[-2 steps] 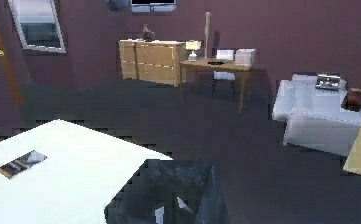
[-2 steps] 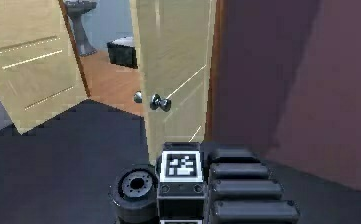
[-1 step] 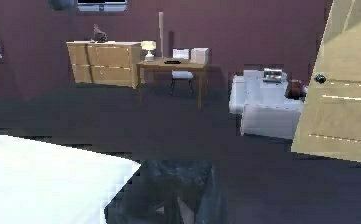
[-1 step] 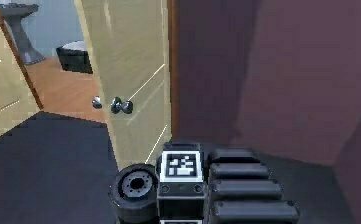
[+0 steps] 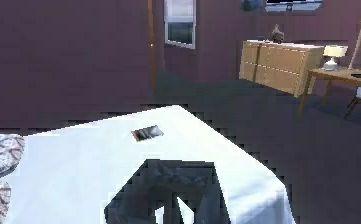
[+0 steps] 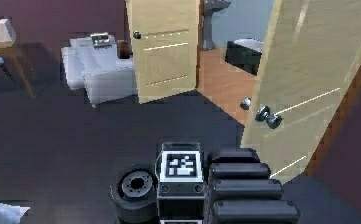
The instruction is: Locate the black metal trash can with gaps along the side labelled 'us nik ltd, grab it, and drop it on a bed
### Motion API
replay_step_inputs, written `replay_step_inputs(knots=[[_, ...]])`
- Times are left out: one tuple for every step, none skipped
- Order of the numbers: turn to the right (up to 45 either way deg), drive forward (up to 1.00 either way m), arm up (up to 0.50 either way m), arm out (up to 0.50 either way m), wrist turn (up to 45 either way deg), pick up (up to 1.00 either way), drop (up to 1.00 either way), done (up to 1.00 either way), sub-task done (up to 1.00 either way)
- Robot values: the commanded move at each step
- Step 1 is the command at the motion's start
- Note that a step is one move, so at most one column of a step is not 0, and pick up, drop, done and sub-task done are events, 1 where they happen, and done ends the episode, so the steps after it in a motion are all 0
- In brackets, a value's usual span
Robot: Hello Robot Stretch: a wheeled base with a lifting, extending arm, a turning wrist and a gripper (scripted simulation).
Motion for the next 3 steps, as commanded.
replay_step_inputs(knots=[[-45.0, 0.00, 0.00, 0.00, 0.0, 0.00, 0.00, 0.00, 0.00], [-45.0, 0.00, 0.00, 0.00, 0.0, 0.00, 0.00, 0.00, 0.00], [-12.0, 0.00, 0.00, 0.00, 0.0, 0.00, 0.00, 0.00, 0.00]])
